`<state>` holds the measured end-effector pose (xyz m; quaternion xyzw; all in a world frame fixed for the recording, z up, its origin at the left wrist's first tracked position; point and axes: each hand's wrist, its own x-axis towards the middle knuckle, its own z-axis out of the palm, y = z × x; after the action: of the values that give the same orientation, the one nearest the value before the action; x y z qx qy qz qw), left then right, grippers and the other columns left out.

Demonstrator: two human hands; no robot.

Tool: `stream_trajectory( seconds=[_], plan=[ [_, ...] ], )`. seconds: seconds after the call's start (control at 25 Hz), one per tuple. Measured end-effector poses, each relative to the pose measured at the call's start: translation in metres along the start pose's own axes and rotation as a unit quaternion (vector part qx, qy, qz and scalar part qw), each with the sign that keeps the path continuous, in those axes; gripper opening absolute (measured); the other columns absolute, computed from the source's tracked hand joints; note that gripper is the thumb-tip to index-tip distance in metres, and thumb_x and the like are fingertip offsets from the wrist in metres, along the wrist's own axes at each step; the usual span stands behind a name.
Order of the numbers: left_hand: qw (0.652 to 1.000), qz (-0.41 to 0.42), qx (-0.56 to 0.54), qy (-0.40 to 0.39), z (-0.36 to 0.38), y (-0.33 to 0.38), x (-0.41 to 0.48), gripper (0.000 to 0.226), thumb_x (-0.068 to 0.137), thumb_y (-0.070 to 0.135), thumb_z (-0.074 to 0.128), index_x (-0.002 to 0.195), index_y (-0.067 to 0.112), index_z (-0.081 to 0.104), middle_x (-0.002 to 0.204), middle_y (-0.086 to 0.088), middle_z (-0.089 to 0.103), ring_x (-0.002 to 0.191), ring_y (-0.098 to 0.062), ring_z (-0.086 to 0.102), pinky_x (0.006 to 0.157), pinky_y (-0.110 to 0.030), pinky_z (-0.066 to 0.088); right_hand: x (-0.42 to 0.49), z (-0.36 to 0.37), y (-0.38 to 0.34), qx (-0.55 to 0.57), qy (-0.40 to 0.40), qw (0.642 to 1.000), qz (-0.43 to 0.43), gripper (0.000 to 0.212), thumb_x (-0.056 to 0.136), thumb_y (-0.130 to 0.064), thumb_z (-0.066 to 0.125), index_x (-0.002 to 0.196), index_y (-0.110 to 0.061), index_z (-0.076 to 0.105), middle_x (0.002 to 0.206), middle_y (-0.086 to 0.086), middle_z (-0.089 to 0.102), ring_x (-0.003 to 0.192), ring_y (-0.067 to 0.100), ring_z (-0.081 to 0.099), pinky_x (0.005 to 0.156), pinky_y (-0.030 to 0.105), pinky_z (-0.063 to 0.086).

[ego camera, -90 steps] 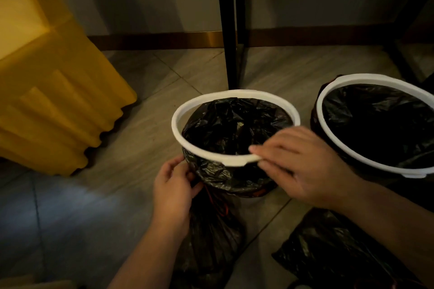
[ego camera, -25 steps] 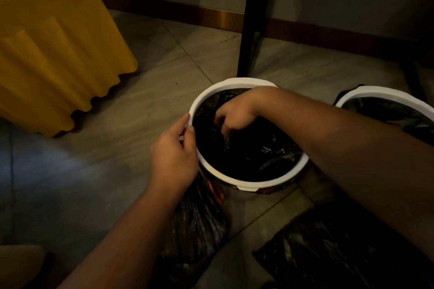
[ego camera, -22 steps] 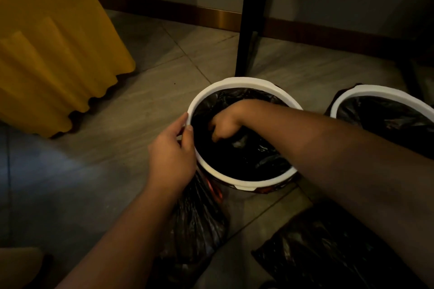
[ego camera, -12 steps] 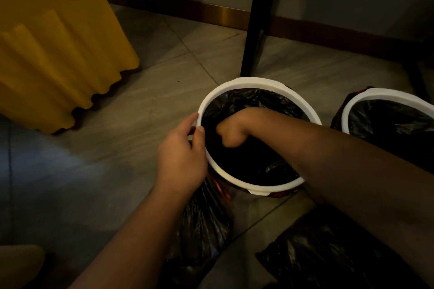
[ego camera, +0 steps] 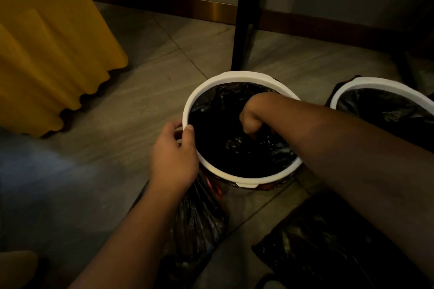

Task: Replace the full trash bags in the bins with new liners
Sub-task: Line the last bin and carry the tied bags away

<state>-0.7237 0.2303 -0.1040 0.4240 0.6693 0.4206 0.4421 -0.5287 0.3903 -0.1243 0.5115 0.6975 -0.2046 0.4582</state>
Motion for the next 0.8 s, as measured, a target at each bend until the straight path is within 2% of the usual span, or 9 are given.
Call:
stream_trajectory(
  seconds=[0.12, 0.2, 0.28, 0.36, 0.44, 0.52, 0.6, 0.68, 0.8],
  plan=[
    [1.0, 0.004, -0.008, 0.004, 0.001, 0.0, -0.002, 0.01, 0.108, 0.037, 0.054, 0.106, 0.044, 0.062, 0.105, 0.01, 0.074, 0.092, -0.017, 0.077, 0.082, -0.053, 0.065, 0.014, 0.012, -0.006, 0.021, -0.056, 0.998, 0.006, 0.054, 0.095, -0.021, 0.071, 0.146, -0.011, 0.055, 0.112, 0.011, 0.059, 0.102, 0.036, 0.064, 0.092, 0.052, 0.059],
    [1.0, -0.008, -0.021, -0.001, 0.0, 0.0, -0.001, 0.01, 0.108, 0.037, 0.056, 0.107, 0.043, 0.064, 0.104, 0.008, 0.076, 0.09, -0.016, 0.078, 0.081, -0.053, 0.065, 0.012, 0.013, -0.014, 0.029, -0.041, 0.999, -0.016, 0.057, 0.096, -0.021, 0.069, 0.149, -0.008, 0.052, 0.128, 0.016, 0.057, 0.11, 0.037, 0.061, 0.102, 0.055, 0.054],
    [0.999, -0.023, -0.041, -0.009, -0.002, 0.001, -0.001, 0.01, 0.107, 0.035, 0.058, 0.106, 0.041, 0.066, 0.105, 0.005, 0.078, 0.089, -0.018, 0.079, 0.081, -0.054, 0.065, -0.004, 0.006, -0.02, 0.035, 0.003, 0.998, -0.05, 0.043, 0.097, -0.023, 0.067, 0.137, -0.009, 0.061, 0.134, 0.015, 0.059, 0.106, 0.033, 0.061, 0.102, 0.051, 0.054],
    [0.997, -0.039, -0.071, -0.01, -0.007, 0.003, -0.001, 0.01, 0.104, 0.035, 0.063, 0.113, 0.035, 0.067, 0.103, 0.002, 0.078, 0.085, -0.02, 0.08, 0.076, -0.054, 0.066, -0.026, 0.003, -0.023, 0.059, 0.031, 0.995, -0.073, 0.011, 0.094, -0.026, 0.069, 0.104, -0.022, 0.067, 0.122, 0.009, 0.064, 0.097, 0.029, 0.066, 0.083, 0.046, 0.062],
    [0.993, -0.073, -0.093, -0.015, -0.009, 0.003, -0.002, 0.023, 0.101, 0.035, 0.069, 0.122, 0.027, 0.065, 0.093, 0.001, 0.079, 0.078, -0.021, 0.081, 0.069, -0.052, 0.067, -0.048, 0.013, -0.029, 0.066, 0.029, 0.993, -0.09, 0.008, 0.093, -0.031, 0.069, 0.09, -0.028, 0.061, 0.103, 0.003, 0.062, 0.085, 0.026, 0.068, 0.061, 0.037, 0.061],
    [0.987, -0.121, -0.103, -0.034, -0.004, 0.003, -0.005, 0.024, 0.101, 0.032, 0.068, 0.123, 0.022, 0.064, 0.084, 0.001, 0.078, 0.07, -0.019, 0.08, 0.061, -0.045, 0.066, -0.057, 0.031, -0.04, 0.007, 0.031, 0.995, -0.098, 0.02, 0.1, -0.03, 0.059, 0.113, -0.018, 0.068, 0.097, -0.002, 0.058, 0.078, 0.018, 0.058, 0.067, 0.033, 0.05],
    [0.98, -0.154, -0.122, -0.04, 0.004, 0.002, -0.011, 0.021, 0.104, 0.03, 0.064, 0.122, 0.019, 0.063, 0.088, -0.006, 0.077, 0.063, -0.015, 0.077, 0.056, -0.038, 0.063, -0.06, 0.045, -0.051, -0.03, 0.016, 0.993, -0.11, 0.04, 0.104, -0.023, 0.048, 0.138, -0.005, 0.06, 0.118, 0.009, 0.061, 0.078, 0.018, 0.05, 0.08, 0.034, 0.043],
    [0.976, -0.163, -0.146, -0.023, 0.011, 0.003, -0.012, 0.021, 0.106, 0.028, 0.06, 0.122, 0.016, 0.063, 0.094, -0.007, 0.075, 0.059, -0.013, 0.076, 0.053, -0.036, 0.061, -0.063, 0.05, -0.055, -0.011, 0.008, 0.993, -0.121, 0.042, 0.105, -0.016, 0.044, 0.142, -0.001, 0.056, 0.137, 0.017, 0.057, 0.084, 0.02, 0.049, 0.086, 0.036, 0.042],
    [0.976, -0.158, -0.146, -0.023, 0.017, 0.006, -0.009, 0.023, 0.107, 0.031, 0.059, 0.124, 0.015, 0.062, 0.104, -0.008, 0.074, 0.074, -0.023, 0.077, 0.057, -0.038, 0.062, -0.071, 0.05, -0.051, 0.061, 0.041, 0.988, -0.135, 0.036, 0.104, -0.016, 0.045, 0.134, -0.004, 0.062, 0.135, 0.016, 0.061, 0.1, 0.026, 0.056, 0.091, 0.038, 0.05]
  ],
)
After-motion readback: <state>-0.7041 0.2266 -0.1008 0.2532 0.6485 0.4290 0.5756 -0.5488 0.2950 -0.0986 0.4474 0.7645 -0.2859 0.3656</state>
